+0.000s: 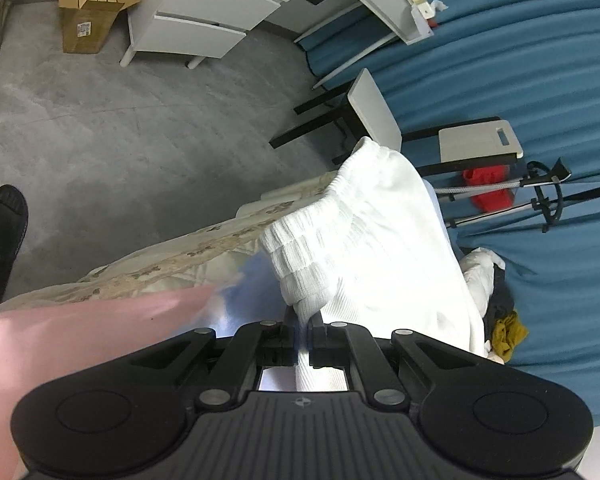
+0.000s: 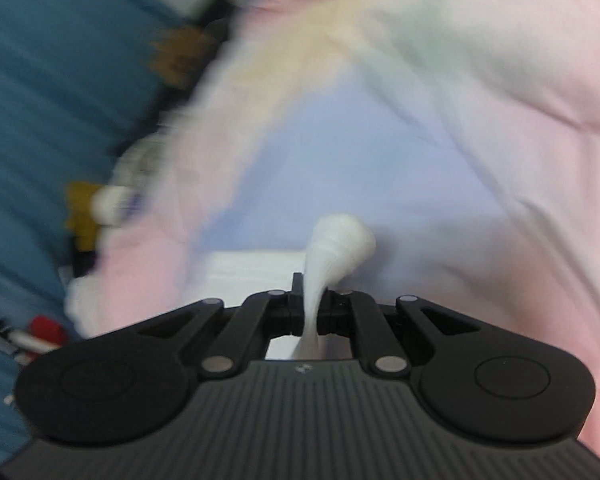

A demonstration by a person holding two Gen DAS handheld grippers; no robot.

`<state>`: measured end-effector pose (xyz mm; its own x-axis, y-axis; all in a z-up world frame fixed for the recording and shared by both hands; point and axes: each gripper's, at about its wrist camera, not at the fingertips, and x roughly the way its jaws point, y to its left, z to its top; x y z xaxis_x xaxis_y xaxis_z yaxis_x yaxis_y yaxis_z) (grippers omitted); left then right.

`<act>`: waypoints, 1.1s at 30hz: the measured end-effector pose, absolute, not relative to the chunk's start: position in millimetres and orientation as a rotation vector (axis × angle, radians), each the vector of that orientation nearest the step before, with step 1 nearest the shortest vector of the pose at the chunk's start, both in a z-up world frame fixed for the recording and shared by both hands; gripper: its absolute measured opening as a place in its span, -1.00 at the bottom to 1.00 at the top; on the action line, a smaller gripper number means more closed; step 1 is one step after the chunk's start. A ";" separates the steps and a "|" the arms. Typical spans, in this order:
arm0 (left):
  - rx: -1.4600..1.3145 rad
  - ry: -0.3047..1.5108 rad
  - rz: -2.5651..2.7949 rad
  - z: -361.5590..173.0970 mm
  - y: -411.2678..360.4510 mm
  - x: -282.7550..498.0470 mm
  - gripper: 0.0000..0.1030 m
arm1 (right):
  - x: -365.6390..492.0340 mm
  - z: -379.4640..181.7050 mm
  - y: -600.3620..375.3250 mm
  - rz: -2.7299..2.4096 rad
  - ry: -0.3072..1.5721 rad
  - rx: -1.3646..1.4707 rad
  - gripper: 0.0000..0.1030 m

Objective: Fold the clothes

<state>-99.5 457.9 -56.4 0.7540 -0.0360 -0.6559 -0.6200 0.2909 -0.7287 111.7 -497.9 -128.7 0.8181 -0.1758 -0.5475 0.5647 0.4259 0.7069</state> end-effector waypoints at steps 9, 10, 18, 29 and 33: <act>-1.214 0.642 0.452 -51.5 450.3 -101.6 -0.92 | 157.9 -36.2 -355.4 0.331 0.395 0.482 -0.89; -1.212 0.644 0.456 -51.8 449.5 -101.4 -0.92 | 160.8 -40.7 -341.0 0.376 0.451 0.429 -0.89; -1.202 0.651 0.455 -52.2 447.7 -102.8 -0.92 | 166.2 -58.6 -378.7 0.143 0.562 0.409 -0.89; -1.212 0.673 0.430 -63.2 448.0 -109.5 -0.91 | 85.9 -170.9 -543.9 -0.534 0.577 1.206 -0.89; -1.208 0.677 0.423 -65.2 448.7 -111.2 -0.91 | 76.5 -178.0 -536.3 -0.584 0.602 1.227 -0.89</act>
